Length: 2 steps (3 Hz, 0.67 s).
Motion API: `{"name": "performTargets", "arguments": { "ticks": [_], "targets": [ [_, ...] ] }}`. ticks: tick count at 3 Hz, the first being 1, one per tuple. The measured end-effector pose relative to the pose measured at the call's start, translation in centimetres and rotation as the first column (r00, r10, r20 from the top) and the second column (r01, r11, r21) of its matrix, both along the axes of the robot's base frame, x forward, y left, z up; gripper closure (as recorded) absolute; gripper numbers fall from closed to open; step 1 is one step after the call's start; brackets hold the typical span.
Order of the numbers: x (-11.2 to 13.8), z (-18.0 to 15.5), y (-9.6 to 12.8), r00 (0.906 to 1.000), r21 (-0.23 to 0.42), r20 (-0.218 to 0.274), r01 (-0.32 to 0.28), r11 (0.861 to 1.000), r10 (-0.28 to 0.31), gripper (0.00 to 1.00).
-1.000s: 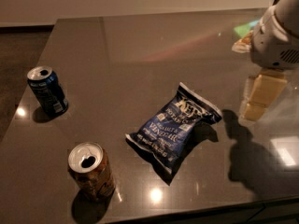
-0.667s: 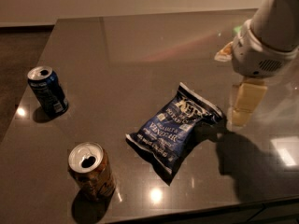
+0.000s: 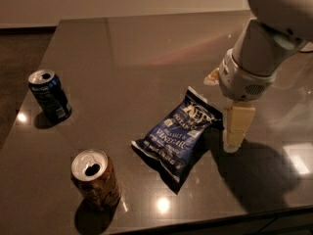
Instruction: Move blue chip bag near pepsi can
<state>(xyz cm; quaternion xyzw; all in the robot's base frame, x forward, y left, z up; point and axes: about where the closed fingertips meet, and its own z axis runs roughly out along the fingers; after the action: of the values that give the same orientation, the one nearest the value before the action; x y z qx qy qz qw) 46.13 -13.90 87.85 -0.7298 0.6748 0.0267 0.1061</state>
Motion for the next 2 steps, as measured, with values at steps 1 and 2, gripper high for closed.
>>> {"name": "performTargets", "arguments": {
  "ticks": [1, 2],
  "targets": [
    [-0.2, -1.3, 0.84, 0.9994, 0.008, -0.023, -0.027, 1.0, 0.027, 0.16],
    [-0.21, -1.59, 1.28, 0.9985, 0.032, -0.048, -0.024, 0.999, 0.025, 0.37]
  ]
}}
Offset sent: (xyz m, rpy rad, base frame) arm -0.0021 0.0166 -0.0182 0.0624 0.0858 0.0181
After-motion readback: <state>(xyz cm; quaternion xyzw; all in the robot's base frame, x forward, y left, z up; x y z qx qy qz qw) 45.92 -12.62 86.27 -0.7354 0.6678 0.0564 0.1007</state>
